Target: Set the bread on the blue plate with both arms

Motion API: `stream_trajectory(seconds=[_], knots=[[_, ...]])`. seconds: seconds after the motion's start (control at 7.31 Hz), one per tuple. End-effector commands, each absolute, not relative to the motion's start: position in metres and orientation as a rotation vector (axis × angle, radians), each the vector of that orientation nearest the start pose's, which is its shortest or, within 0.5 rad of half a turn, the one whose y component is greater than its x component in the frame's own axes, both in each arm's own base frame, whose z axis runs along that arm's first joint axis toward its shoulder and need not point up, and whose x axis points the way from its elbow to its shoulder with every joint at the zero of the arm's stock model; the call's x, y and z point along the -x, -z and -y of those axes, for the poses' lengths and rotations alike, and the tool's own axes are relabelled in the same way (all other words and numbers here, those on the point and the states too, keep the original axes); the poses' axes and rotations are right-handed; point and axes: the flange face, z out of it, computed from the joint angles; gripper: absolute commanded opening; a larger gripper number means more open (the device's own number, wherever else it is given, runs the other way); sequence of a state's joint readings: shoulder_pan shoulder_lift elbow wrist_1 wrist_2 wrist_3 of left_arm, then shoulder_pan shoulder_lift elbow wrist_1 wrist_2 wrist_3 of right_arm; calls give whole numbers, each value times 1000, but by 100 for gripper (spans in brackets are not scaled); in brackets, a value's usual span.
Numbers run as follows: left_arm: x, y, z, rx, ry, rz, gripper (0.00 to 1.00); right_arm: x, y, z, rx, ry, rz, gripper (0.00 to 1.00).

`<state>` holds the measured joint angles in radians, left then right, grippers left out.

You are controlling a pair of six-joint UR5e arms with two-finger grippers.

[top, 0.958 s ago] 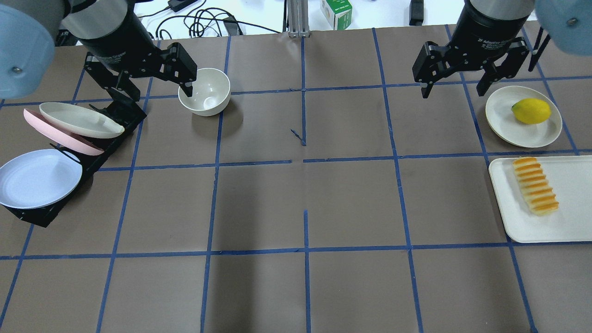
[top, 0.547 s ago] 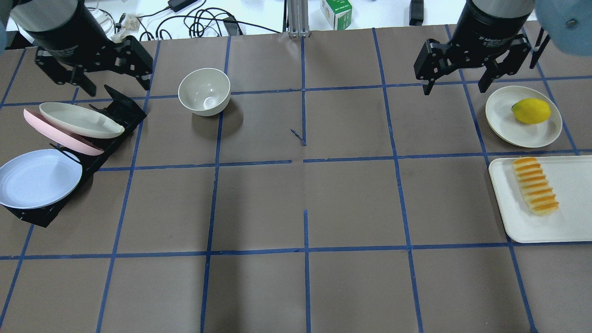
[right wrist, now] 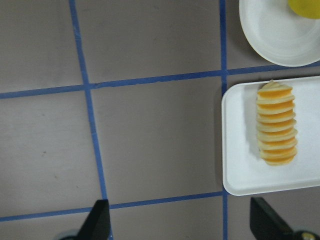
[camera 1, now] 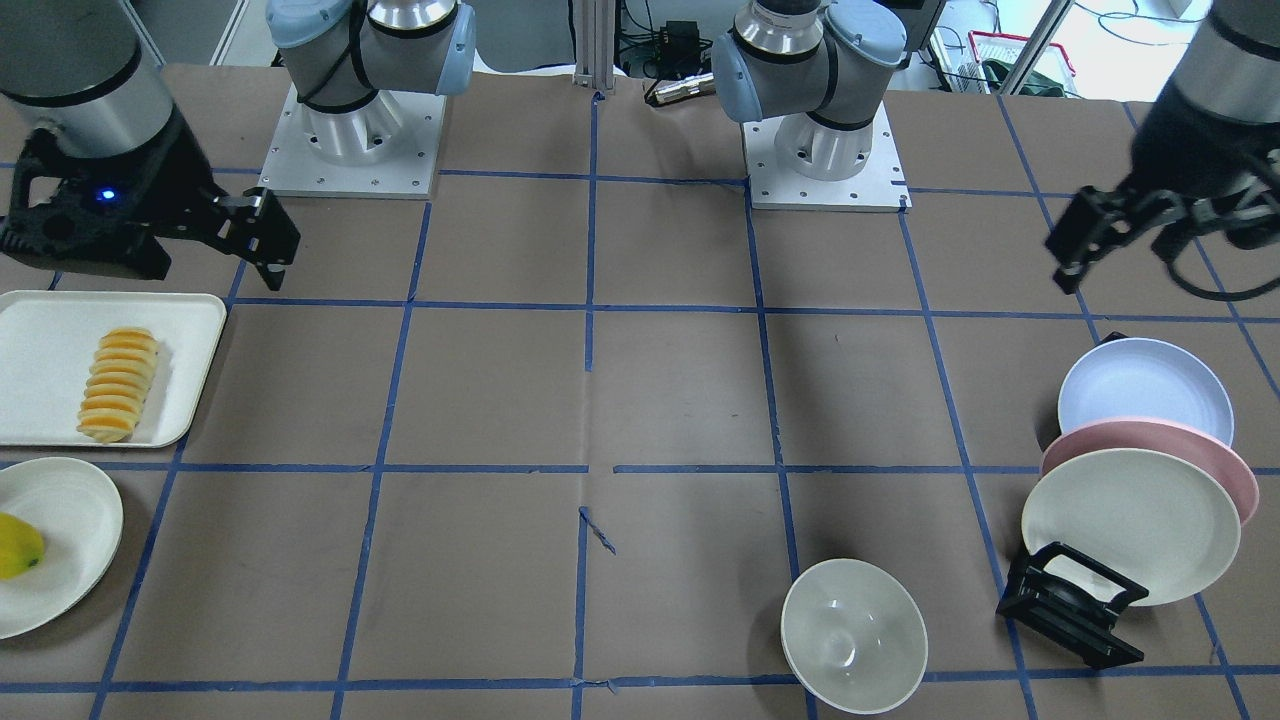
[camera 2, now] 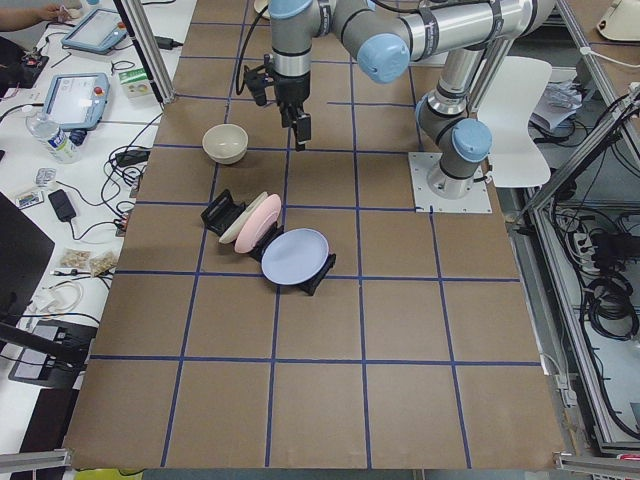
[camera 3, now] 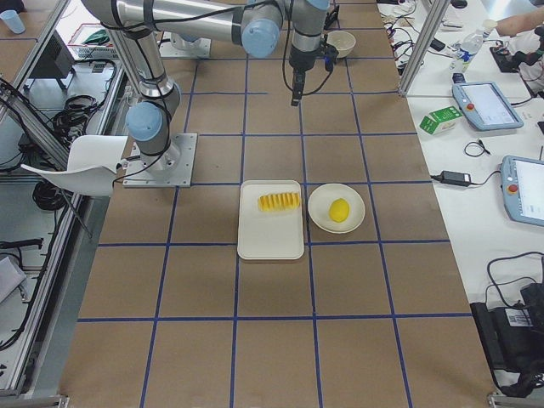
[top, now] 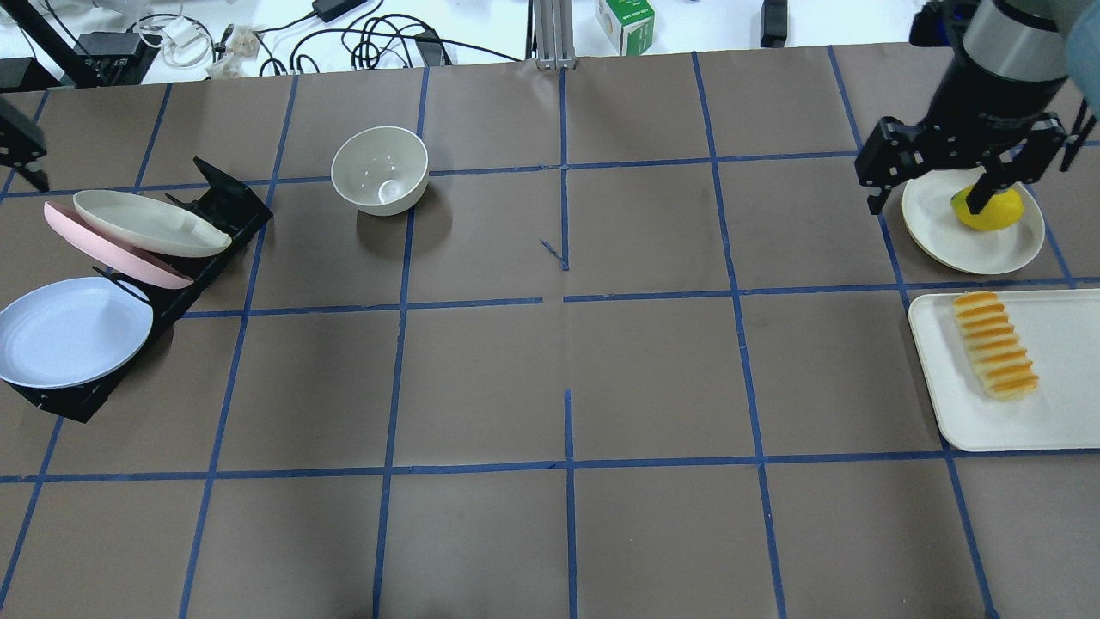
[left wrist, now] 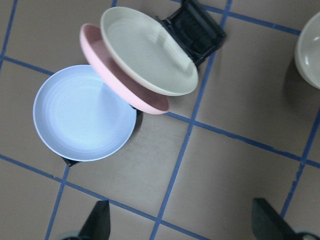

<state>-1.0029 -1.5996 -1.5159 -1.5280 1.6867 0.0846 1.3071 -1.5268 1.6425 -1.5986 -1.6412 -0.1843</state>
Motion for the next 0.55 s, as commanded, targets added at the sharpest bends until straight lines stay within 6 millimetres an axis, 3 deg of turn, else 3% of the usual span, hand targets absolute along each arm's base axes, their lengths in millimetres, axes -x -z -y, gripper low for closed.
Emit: stream_trajectory(seconds=[0.0, 0.14, 0.27, 0.41], knots=[[-290, -452, 459, 994, -78, -2880, 100, 94, -368, 500, 21, -101, -3191, 100], [-308, -425, 465, 1021, -69, -2867, 100, 102, -322, 494, 33, -26, -3224, 100], [-320, -390, 476, 1026, -71, -2866, 100, 125, -283, 486, 122, 17, -3240, 100], [-333, -350, 488, 1021, -50, -2863, 100, 159, -257, 480, 150, 23, -3235, 100]])
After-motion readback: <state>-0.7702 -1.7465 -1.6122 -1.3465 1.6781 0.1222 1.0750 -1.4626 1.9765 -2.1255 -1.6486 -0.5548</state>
